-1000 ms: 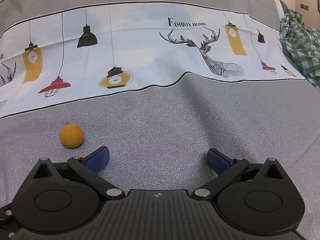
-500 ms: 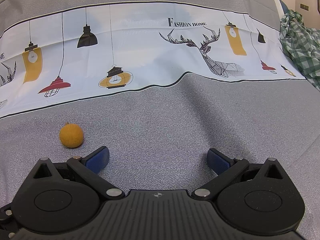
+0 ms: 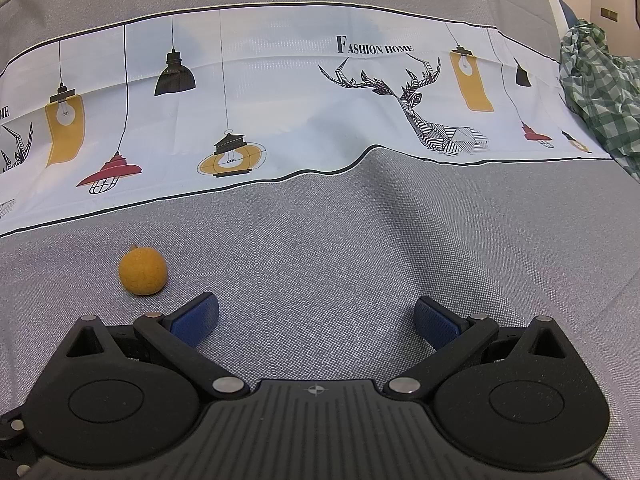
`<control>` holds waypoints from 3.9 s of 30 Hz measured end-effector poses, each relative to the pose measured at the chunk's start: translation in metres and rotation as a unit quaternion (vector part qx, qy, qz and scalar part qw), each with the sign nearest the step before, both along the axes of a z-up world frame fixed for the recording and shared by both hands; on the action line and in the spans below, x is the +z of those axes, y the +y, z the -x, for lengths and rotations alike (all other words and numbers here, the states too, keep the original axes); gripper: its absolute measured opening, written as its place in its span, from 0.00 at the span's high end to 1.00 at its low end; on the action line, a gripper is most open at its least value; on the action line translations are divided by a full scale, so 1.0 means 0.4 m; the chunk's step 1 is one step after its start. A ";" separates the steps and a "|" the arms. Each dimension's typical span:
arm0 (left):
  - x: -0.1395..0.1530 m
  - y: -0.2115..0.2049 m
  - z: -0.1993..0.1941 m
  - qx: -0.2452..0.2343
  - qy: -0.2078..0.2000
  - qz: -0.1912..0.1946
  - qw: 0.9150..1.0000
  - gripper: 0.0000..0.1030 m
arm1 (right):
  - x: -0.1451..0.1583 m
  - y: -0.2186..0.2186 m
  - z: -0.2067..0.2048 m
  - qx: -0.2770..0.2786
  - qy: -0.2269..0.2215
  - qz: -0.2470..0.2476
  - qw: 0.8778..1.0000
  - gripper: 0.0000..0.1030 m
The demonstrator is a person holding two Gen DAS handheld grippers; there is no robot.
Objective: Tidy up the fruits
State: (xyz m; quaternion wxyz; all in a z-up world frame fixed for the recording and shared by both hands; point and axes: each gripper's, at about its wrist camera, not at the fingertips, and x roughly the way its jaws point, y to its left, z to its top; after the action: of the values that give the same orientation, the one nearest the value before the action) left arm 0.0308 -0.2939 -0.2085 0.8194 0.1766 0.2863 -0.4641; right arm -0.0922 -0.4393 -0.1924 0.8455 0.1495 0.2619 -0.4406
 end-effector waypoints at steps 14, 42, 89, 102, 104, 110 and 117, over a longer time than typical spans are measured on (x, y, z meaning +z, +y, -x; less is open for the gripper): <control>0.001 -0.001 0.002 0.001 0.000 0.001 1.000 0.00 | -0.001 0.000 0.000 0.000 -0.001 0.001 1.000 0.01; 0.236 0.169 -0.087 0.021 0.052 -0.026 0.998 0.00 | 0.104 0.090 0.081 0.130 -0.018 -0.018 0.991 0.01; 0.438 0.862 -0.051 0.245 0.136 -0.044 0.959 0.73 | 0.334 0.791 -0.055 0.370 -0.020 -0.063 0.927 0.70; 0.389 0.872 -0.101 0.256 0.142 -0.060 0.954 0.73 | 0.324 0.834 -0.152 0.396 -0.009 -0.059 0.917 0.70; 0.380 0.873 -0.108 0.260 0.142 -0.064 0.953 0.73 | 0.319 0.830 -0.174 0.397 -0.010 -0.065 0.915 0.69; 0.384 0.875 -0.095 0.292 0.094 -0.085 0.948 0.00 | 0.281 0.799 -0.254 0.396 -0.008 -0.157 0.905 0.37; 0.399 0.907 -0.047 0.292 0.102 -0.084 0.947 0.00 | 0.313 0.797 -0.184 0.371 -0.001 -0.150 0.916 0.24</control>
State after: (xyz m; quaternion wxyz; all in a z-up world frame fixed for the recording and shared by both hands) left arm 0.0495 0.0688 -0.0490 0.8676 0.1050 0.4454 -0.1948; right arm -0.0186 -0.1206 -0.0670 0.9159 0.1674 0.3613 -0.0509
